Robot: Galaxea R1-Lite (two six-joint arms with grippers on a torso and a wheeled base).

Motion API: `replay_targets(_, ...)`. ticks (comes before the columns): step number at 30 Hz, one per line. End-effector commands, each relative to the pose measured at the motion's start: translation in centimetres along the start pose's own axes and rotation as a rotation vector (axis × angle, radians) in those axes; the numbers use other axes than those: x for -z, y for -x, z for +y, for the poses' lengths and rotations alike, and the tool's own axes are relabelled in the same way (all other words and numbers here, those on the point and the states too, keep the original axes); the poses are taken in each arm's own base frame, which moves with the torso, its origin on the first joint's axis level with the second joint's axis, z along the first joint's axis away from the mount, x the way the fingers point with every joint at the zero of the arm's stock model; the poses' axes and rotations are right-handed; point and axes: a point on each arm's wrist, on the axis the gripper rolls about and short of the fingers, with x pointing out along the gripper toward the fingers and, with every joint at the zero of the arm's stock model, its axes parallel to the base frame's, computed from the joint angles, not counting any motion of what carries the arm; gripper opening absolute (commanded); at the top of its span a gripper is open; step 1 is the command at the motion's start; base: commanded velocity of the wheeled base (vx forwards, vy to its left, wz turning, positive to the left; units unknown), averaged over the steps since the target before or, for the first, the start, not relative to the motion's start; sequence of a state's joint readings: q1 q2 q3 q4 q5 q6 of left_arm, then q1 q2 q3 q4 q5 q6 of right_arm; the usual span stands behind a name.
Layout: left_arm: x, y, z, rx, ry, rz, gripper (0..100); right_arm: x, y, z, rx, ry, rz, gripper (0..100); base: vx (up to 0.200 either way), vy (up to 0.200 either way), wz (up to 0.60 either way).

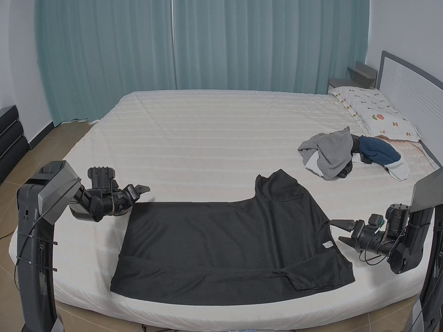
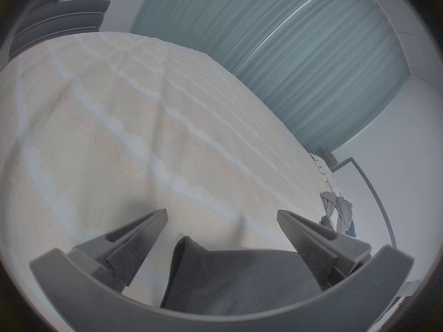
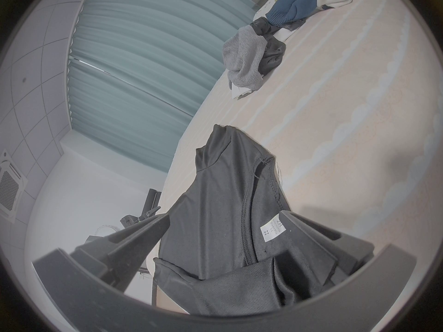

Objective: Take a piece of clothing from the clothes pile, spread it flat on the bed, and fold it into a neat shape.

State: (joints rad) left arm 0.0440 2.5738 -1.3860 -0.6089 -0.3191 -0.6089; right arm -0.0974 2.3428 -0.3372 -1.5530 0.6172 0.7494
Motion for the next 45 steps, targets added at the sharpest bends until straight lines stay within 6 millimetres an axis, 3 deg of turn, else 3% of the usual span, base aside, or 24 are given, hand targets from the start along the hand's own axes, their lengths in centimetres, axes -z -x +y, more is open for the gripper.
replay_targets(1, 0.4, -0.2, 0.3, -0.004, 0.001, 0.004, 0, 0.0, -0.1, 0.0, -0.003, 0.004, -0.005, 100, 0.000, 0.000, 0.00)
replay_targets(11, 0.9, 0.4, 0.6, 0.009, -0.016, -0.043, 0, -1.4, -1.4, 0.5, -0.028, 0.034, -0.033, 100, 0.000, 0.000, 0.00)
replay_targets(21, 1.0, 1.0, 0.5, -0.006, 0.013, -0.110, 0, -3.9, -8.1, 2.7, -0.003, 0.081, -0.038, 100, 0.000, 0.000, 0.00)
replay_targets(32, 0.5, 1.7, 0.1, 0.006, 0.116, -0.122, 0, -9.0, -13.9, 4.8, 0.018, 0.169, -0.012, 100, 0.000, 0.000, 0.00)
replay_targets(33, 0.5, 1.7, 0.1, 0.006, 0.116, -0.122, 0, -9.0, -13.9, 4.8, 0.018, 0.169, -0.012, 100, 0.000, 0.000, 0.00)
replay_targets(37, 0.4, 1.7, 0.3, 0.003, 0.118, -0.127, 0, -9.6, -17.0, 2.7, 0.131, 0.220, -0.038, 100, 0.000, 0.000, 0.00)
replay_targets(45, 0.2, 1.8, 0.3, 0.004, 0.117, -0.135, 0, -9.6, -19.8, 1.4, 0.146, 0.232, -0.040, 100, 0.000, 0.000, 0.00)
